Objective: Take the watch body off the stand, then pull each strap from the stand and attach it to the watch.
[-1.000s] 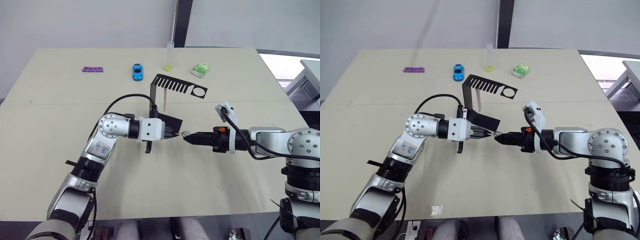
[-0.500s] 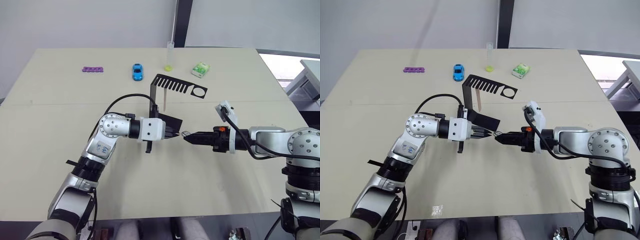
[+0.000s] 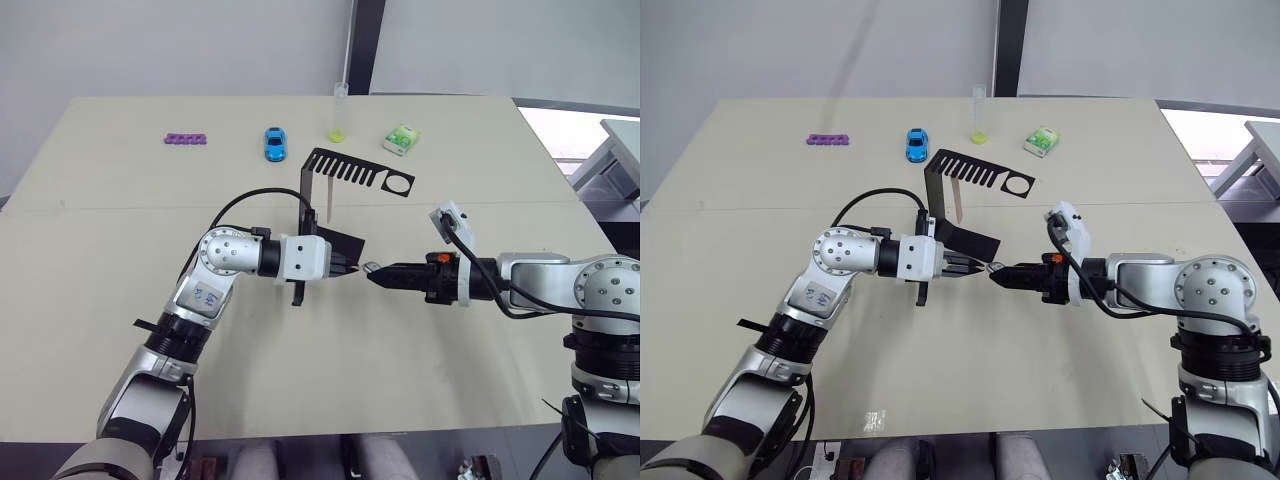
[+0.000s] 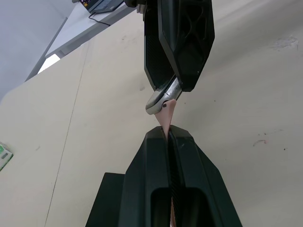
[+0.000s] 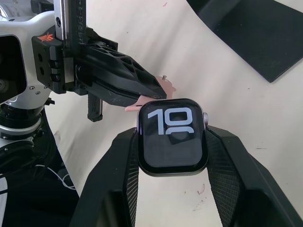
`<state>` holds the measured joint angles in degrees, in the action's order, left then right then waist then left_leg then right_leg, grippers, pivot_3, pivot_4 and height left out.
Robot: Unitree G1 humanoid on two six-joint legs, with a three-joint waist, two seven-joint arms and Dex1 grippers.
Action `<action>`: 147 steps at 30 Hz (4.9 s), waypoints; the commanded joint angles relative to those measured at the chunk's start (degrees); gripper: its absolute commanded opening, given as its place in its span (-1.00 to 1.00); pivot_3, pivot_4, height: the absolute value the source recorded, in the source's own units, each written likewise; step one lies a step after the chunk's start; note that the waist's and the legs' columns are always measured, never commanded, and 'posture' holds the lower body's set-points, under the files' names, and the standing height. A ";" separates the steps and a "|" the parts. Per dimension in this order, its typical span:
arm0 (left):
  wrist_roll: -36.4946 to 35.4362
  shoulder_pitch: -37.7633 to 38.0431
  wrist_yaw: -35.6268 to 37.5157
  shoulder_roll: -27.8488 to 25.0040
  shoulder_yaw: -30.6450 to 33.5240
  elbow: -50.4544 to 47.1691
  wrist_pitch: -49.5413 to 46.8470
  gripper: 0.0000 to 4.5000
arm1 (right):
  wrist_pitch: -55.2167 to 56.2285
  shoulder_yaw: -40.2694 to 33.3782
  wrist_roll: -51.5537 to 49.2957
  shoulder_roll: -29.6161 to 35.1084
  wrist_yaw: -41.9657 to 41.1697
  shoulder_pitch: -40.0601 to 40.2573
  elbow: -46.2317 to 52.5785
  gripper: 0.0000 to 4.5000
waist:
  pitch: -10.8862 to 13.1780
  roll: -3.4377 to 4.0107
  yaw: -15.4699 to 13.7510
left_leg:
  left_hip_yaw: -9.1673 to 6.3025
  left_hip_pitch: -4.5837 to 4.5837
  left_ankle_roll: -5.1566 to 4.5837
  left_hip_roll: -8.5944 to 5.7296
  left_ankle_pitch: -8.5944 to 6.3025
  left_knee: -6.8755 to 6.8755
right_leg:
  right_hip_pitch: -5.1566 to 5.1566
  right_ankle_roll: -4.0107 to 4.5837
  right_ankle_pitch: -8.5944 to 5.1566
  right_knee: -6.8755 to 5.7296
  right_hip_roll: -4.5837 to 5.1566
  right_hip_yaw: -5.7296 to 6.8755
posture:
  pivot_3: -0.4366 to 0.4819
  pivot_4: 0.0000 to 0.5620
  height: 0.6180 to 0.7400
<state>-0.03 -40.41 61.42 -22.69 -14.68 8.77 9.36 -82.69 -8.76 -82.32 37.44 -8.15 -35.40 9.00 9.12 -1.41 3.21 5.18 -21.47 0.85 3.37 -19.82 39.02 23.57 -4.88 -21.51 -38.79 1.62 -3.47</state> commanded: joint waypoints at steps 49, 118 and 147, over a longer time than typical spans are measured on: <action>-0.55 -3.02 -0.94 2.28 -1.46 -1.84 0.78 -1.00 | 0.41 1.90 -2.50 -1.33 -0.97 -2.92 4.06 -0.33 | 0.00 0.00 0.00 | -0.01 0.00 0.00 0.00 0.00 0.00 | 0.00 0.00 0.00 0.00 0.00 0.01 | -0.05 -0.47 1.00; -0.09 -4.13 -0.92 2.32 -1.44 -0.26 1.62 -1.00 | 0.51 2.57 -2.87 -1.92 0.25 -3.43 4.24 -0.33 | 0.00 0.00 0.01 | -0.01 0.00 0.00 0.00 0.00 0.00 | 0.01 0.00 0.00 -0.02 0.01 0.01 | -0.05 -0.47 1.00; 0.40 -4.25 -1.35 2.18 -1.39 -1.45 1.30 -1.00 | 1.98 4.38 4.53 -0.01 -1.84 -2.27 7.68 -0.33 | 0.00 0.00 0.01 | -0.01 0.00 0.00 0.00 0.00 0.01 | 0.01 0.00 0.00 -0.02 0.01 0.01 | -0.05 -0.47 1.00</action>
<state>1.12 -42.38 61.18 -22.55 -14.68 10.91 9.38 -82.42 -6.85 -79.60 37.39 -6.91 -37.66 12.59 9.12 -1.40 3.22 5.17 -21.47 0.85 3.37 -19.82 39.03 23.58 -4.88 -21.51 -38.80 1.63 -3.46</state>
